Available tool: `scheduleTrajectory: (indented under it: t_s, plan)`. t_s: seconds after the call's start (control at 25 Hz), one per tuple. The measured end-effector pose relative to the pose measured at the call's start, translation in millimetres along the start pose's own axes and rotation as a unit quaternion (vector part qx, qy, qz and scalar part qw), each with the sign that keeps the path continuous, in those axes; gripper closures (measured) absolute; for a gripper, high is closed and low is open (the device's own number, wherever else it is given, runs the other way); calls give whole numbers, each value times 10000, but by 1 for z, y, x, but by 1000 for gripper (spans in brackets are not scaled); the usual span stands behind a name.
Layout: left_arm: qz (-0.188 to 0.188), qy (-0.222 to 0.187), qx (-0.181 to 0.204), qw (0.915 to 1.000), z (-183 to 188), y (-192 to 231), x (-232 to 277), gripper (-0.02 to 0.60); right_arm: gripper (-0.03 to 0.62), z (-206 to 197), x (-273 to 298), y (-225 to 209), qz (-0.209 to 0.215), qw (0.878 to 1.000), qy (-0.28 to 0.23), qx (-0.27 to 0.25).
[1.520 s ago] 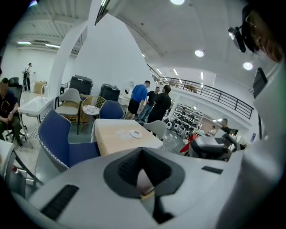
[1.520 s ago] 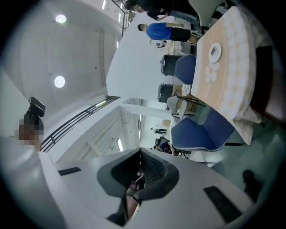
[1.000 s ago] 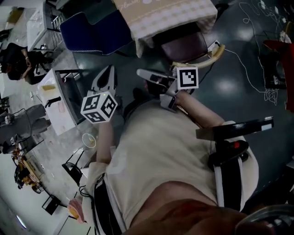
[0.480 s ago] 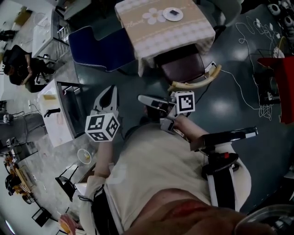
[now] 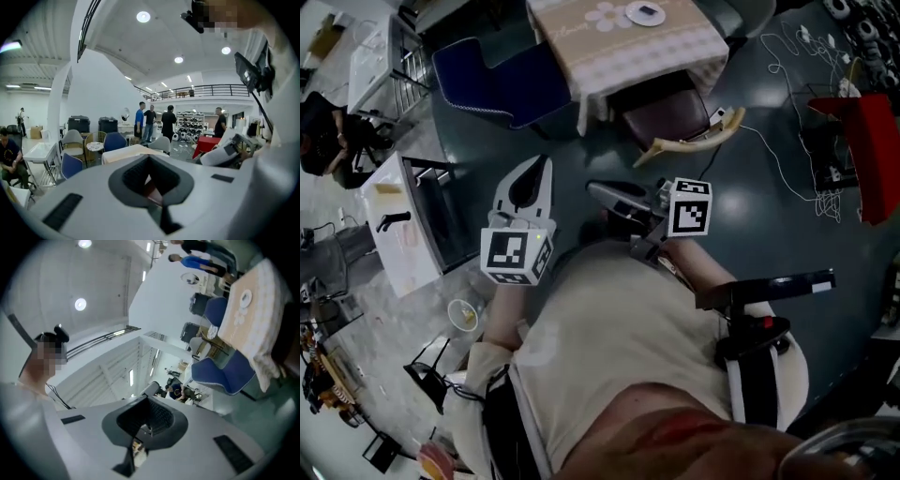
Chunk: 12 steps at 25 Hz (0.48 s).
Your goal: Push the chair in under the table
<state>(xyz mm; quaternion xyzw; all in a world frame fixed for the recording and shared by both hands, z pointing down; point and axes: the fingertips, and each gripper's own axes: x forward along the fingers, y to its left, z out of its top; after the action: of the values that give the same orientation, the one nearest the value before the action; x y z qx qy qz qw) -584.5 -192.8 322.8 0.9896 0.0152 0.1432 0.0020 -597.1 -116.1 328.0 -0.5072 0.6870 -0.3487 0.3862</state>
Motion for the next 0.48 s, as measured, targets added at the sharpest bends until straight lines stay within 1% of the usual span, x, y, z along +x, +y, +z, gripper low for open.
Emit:
scheduleTrajectory:
  t_s: [0.08,0.16,0.32,0.4,0.48]
  plan:
    - [14,-71,73,9999,1,5,-12,574,583,-4,2,6,-279,9982,20,-524]
    - [7,-77,-36,10000,-2,12,-24,574,582,-11,8,12,-394,9965,50,-742]
    - [-52,-57,-413,9991,-14,23,-53,572,582,-34,19,25,-480,9946,151,-903]
    - [-87,-88,-425,9990,-16,28,-65,572,582,-44,23,31,-498,9944,139,-919]
    - [-138,-140,-355,9992,-15,32,-74,572,582,-51,25,35,-514,9948,60,-872]
